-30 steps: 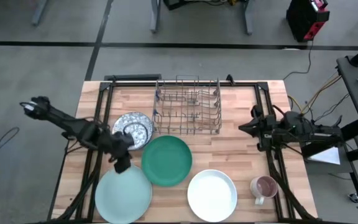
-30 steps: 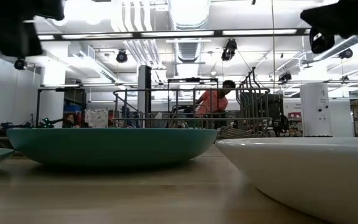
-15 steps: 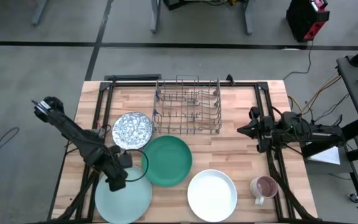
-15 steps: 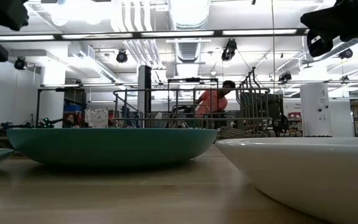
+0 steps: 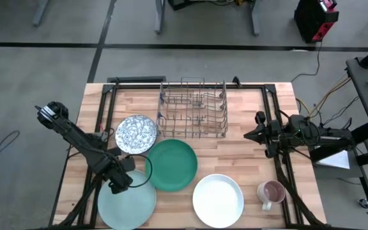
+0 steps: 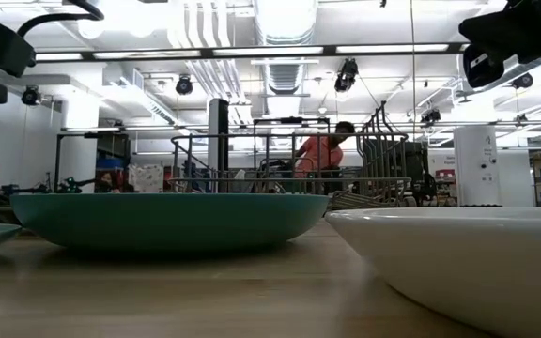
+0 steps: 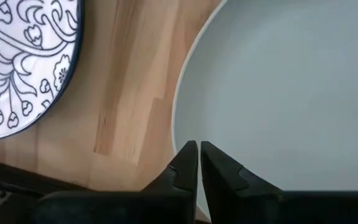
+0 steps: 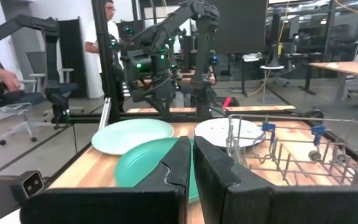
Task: Sort dishes
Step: Put the light blue plate into the dish rack
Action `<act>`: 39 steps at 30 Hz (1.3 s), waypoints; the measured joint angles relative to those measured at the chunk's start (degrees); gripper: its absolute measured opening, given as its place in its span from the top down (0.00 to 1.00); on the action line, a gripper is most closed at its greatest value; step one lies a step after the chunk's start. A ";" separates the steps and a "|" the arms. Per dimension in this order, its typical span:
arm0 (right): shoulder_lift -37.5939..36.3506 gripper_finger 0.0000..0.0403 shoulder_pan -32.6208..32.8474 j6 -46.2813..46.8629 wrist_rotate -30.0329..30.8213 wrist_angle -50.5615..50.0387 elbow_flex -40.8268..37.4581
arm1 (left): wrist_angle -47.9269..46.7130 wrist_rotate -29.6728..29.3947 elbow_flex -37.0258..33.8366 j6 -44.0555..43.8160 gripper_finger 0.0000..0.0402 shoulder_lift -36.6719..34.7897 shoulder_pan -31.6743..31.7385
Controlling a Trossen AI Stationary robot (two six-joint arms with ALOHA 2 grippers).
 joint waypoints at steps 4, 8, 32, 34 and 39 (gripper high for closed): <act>-0.01 0.97 0.00 0.03 0.00 -0.13 0.00 | 0.03 0.11 -0.40 0.28 0.91 0.03 -0.22; 0.00 0.97 0.00 0.06 -0.02 -0.93 0.00 | 0.02 0.30 -1.42 -0.87 0.82 0.04 -0.20; 0.00 0.97 0.00 0.42 0.00 -1.73 0.00 | 15.75 3.34 -14.39 -7.66 0.62 -1.05 -0.18; 0.00 0.97 0.00 0.39 0.00 -1.73 0.00 | 16.66 3.82 -15.22 -7.82 0.62 -1.03 -0.18; 0.00 0.97 0.00 0.38 0.00 -1.73 0.00 | 18.67 4.12 -16.44 -7.44 0.62 -1.19 -0.18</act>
